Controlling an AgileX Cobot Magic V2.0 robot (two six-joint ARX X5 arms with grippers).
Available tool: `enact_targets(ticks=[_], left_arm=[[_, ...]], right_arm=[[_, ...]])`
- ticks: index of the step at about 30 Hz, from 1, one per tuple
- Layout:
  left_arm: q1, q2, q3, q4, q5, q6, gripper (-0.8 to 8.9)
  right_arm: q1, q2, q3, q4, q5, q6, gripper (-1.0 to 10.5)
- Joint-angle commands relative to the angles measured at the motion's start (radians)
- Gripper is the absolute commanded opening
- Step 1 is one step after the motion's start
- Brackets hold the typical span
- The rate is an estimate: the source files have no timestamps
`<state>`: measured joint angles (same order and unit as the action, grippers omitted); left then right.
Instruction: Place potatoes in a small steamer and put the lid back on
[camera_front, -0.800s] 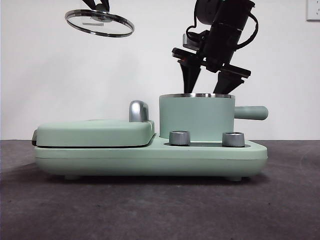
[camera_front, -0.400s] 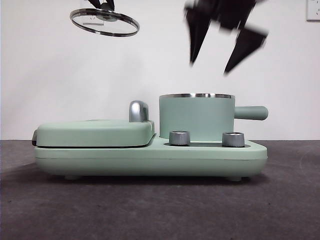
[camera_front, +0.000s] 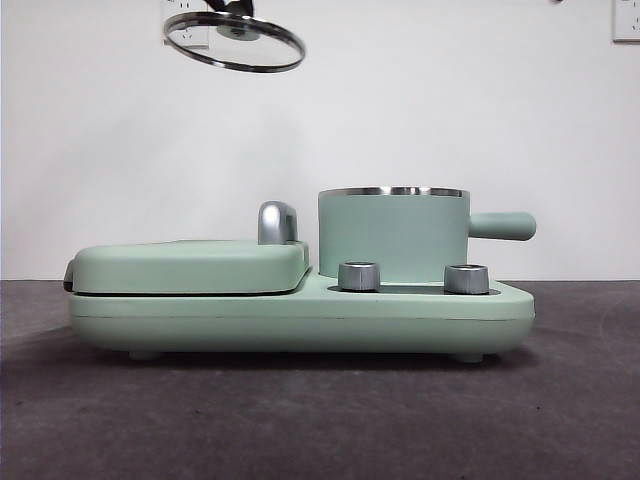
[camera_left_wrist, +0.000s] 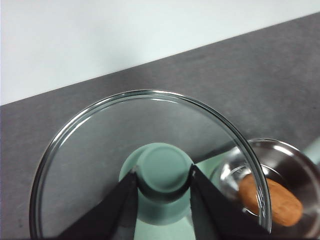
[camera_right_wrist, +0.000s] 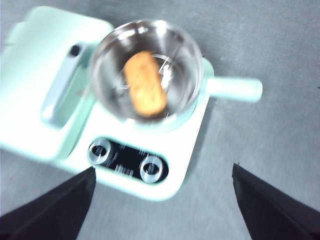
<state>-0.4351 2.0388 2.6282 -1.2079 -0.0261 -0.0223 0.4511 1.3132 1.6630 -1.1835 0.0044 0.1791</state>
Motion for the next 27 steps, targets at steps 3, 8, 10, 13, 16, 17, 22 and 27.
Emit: enact_targets(ticks=[3, 8, 10, 13, 16, 17, 22, 27], left_arm=[[-0.046, -0.005, 0.043, 0.025, 0.001, -0.008, 0.06], [-0.094, -0.005, 0.041, 0.025, 0.001, -0.008, 0.05], [-0.114, -0.005, 0.039, 0.025, 0.001, -0.008, 0.06], [-0.15, -0.005, 0.021, 0.026, 0.001, -0.02, 0.05], [-0.185, -0.005, -0.024, 0.034, 0.001, -0.025, 0.06], [-0.196, -0.005, -0.046, 0.042, 0.001, -0.027, 0.06], [-0.239, -0.005, -0.173, 0.133, 0.001, -0.027, 0.06], [-0.269, -0.005, -0.278, 0.241, 0.001, -0.027, 0.05]], right_arm=[[0.035, -0.221, -0.204, 0.042, 0.004, -0.012, 4.3], [0.072, -0.475, -0.44, 0.115, -0.011, -0.011, 4.3], [0.086, -0.567, -0.514, 0.143, -0.015, -0.007, 4.3], [0.096, -0.688, -0.586, 0.168, -0.015, 0.027, 4.3], [0.097, -0.768, -0.615, 0.171, -0.013, 0.064, 4.3], [0.097, -0.787, -0.616, 0.17, -0.01, 0.072, 4.3], [0.096, -0.834, -0.616, 0.169, -0.004, 0.077, 4.3], [0.097, -0.833, -0.616, 0.161, -0.003, 0.076, 4.3]])
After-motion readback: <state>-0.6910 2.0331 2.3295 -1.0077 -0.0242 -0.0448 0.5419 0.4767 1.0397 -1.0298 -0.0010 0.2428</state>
